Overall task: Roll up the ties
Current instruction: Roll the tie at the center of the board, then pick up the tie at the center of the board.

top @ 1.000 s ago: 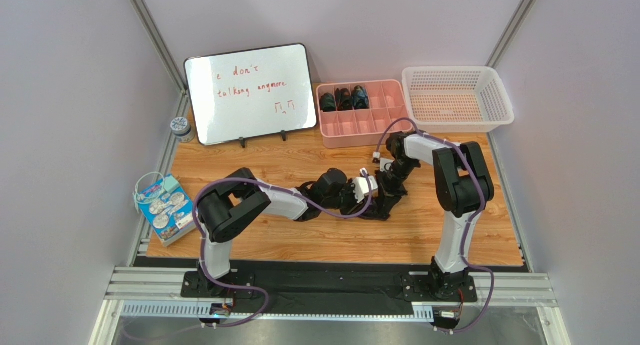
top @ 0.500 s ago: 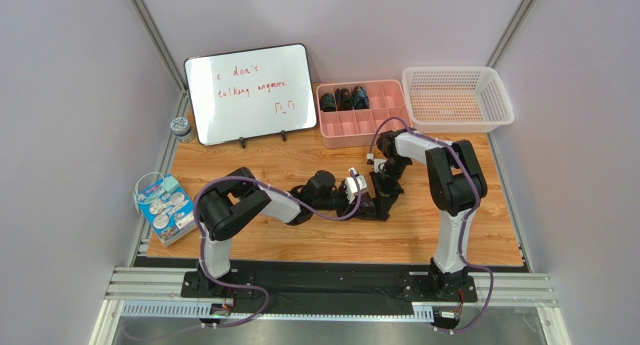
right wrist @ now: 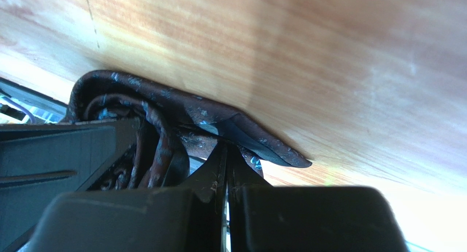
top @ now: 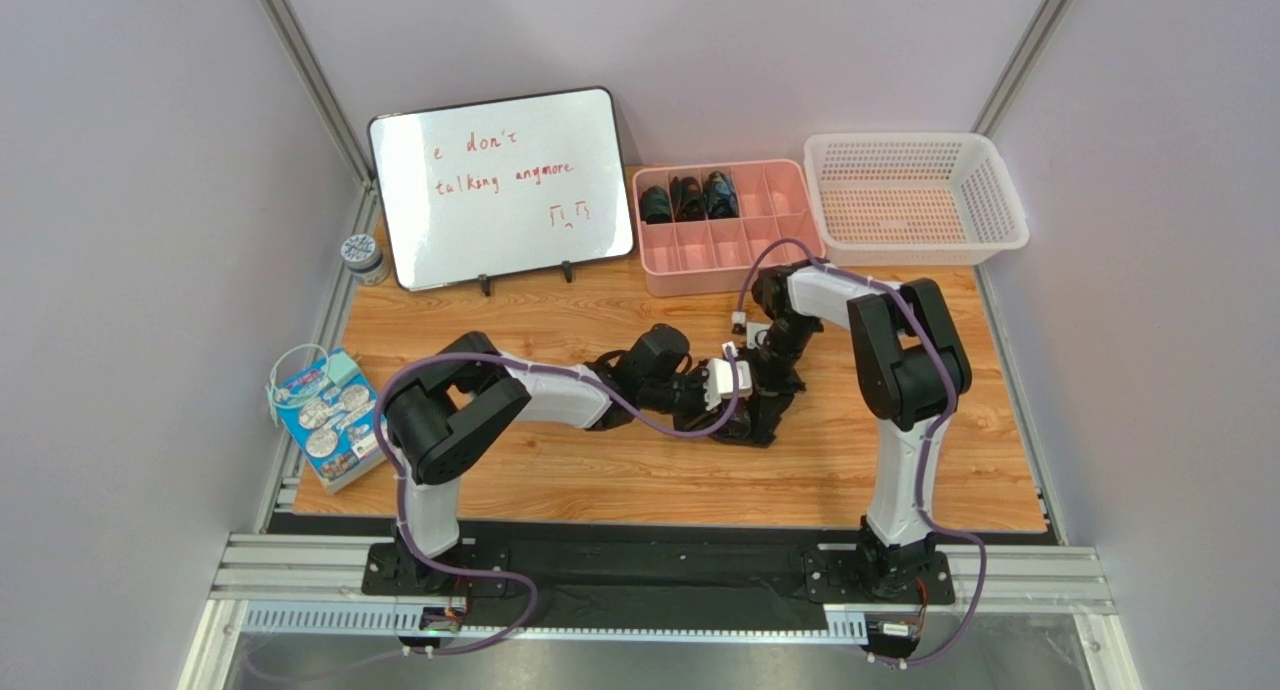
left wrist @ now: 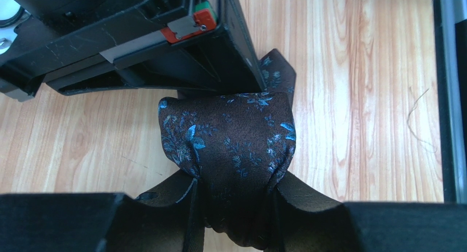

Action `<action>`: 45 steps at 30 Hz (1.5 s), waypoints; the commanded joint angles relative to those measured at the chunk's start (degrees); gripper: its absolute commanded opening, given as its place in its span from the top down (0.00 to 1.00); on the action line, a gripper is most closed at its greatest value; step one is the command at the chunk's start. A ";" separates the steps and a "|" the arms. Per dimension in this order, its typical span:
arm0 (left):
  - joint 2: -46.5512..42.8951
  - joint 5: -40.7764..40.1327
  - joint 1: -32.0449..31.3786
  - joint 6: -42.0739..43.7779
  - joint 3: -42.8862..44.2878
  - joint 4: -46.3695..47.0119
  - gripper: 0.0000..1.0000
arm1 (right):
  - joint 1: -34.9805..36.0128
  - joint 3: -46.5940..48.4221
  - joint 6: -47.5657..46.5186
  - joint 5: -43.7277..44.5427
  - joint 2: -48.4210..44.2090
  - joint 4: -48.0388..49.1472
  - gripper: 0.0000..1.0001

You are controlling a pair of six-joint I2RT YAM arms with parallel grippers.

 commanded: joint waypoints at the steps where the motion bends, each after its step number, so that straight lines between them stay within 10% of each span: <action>1: 1.51 -1.96 0.13 6.80 4.09 -17.54 1.00 | -1.69 -3.68 -2.48 3.91 -2.42 7.22 0.98; 19: 7.83 -7.24 -1.63 11.20 10.77 -30.91 1.00 | -12.50 -8.25 -1.62 -15.62 -9.55 12.64 0.00; 45: 9.68 -6.01 -1.63 10.06 12.09 -31.70 1.00 | -11.89 -22.58 9.65 -35.49 -17.72 37.55 0.00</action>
